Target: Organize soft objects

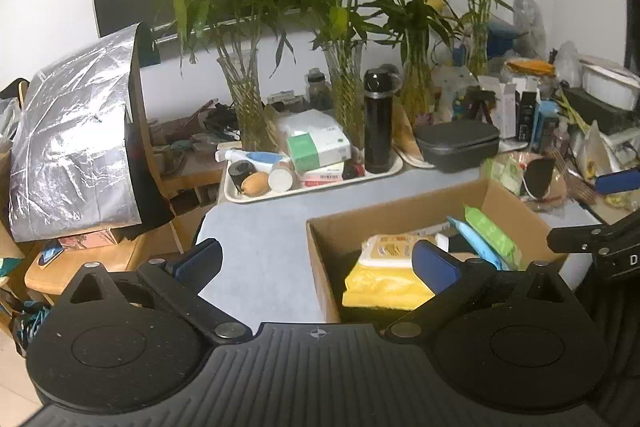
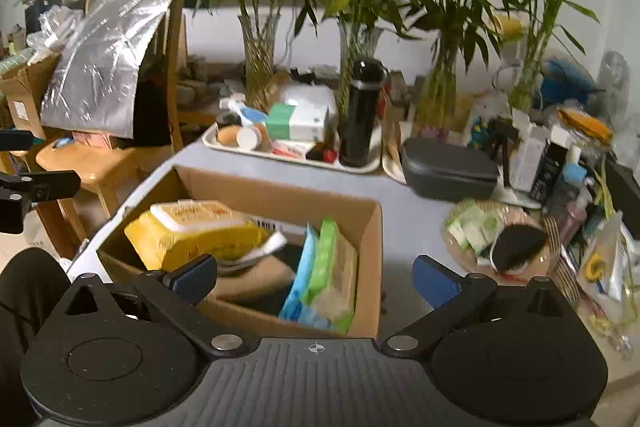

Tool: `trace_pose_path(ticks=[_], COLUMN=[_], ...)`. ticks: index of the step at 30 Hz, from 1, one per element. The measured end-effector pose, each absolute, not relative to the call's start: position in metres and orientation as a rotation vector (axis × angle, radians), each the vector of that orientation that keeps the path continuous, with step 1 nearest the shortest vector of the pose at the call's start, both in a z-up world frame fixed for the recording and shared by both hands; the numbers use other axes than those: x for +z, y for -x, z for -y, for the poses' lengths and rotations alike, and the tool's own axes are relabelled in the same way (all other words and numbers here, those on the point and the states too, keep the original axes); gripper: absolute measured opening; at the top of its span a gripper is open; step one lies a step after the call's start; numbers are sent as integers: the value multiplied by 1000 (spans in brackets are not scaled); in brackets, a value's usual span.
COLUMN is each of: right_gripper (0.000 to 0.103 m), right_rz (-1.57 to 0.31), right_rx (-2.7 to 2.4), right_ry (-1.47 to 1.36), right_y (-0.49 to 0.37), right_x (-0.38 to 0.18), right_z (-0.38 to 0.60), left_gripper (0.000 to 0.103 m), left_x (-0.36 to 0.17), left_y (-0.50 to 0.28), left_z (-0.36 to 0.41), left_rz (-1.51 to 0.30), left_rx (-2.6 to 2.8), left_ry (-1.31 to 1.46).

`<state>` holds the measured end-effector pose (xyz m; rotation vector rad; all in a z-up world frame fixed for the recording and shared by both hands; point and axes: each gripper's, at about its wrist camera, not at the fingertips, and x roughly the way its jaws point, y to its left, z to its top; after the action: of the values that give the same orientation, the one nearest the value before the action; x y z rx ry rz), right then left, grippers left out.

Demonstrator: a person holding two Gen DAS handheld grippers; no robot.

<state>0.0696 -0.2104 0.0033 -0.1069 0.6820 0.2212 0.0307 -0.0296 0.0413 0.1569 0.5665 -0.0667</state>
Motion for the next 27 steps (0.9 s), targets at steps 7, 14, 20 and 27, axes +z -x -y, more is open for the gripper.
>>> trace_pose_path(ticks=[7, 14, 20, 27], right_gripper=[103, 103, 103, 103], right_rz=[-789, -833, -864, -891], right_rx=[196, 190, 185, 181], right_ry=[95, 139, 141, 158], right_y=[-65, -64, -67, -67], right_x=[-13, -21, -28, -36], right_z=[205, 196, 199, 201], left_gripper=[103, 103, 103, 103], left_x=[30, 13, 0, -5], left_y=[-30, -31, -31, -31], left_z=[34, 34, 34, 29], left_rz=[-636, -740, -803, -845], left_rx=[-55, -85, -70, -60], left_ry=[-151, -121, -137, -117])
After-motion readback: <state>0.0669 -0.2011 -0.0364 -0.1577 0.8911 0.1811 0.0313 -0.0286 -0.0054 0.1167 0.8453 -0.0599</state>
